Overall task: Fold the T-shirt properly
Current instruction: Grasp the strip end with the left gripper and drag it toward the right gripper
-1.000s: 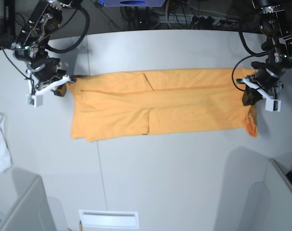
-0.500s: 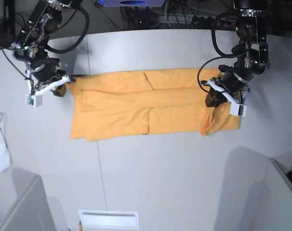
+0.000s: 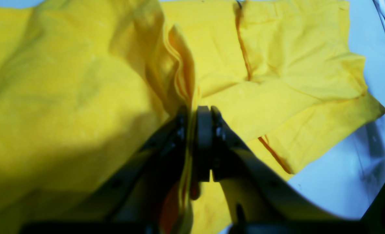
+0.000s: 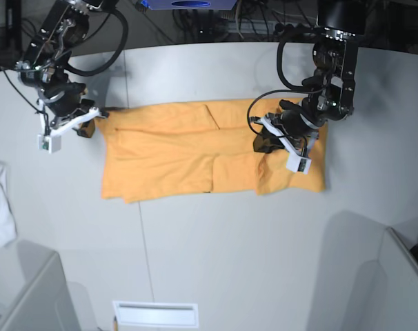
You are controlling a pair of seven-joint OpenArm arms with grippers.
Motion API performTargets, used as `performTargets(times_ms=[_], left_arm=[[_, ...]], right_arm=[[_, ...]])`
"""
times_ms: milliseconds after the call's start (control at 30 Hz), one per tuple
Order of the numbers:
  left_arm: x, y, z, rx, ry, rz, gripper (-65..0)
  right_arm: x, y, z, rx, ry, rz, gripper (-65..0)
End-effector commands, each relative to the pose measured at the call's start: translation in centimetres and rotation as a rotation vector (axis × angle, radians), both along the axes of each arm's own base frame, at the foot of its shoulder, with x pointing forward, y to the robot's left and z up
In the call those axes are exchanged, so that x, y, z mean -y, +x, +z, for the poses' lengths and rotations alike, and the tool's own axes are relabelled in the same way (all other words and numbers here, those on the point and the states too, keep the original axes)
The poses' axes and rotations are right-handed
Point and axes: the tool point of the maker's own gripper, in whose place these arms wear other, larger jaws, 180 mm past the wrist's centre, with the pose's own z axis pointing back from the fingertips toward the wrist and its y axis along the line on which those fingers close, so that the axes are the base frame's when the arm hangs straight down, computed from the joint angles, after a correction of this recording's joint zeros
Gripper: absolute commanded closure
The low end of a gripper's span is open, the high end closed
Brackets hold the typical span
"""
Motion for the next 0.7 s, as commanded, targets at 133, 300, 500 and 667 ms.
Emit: performTargets(times_ms=[133, 300, 500, 667], left_arm=[[0.9, 1.4, 1.7, 0.058, -0.042, 0.009, 0.0], [1.8, 1.8, 2.2, 0.07, -0.064, 0.007, 0.0], [2.3, 1.7, 2.9, 0.086, -0.067, -0.007, 0.0], [4.4, 1.1, 2.3, 0.062, -0.025, -0.034, 0.0]], right_arm=[[0.3, 0.8, 1.2, 0.053, -0.008, -0.002, 0.0], [0.2, 0.9, 1.3, 0.054, -0.007, -0.001, 0.0], [0.2, 1.1, 1.4, 0.06, -0.009, -0.001, 0.0], [0.2, 1.6, 1.7, 0.071, -0.008, 0.0, 0.0]])
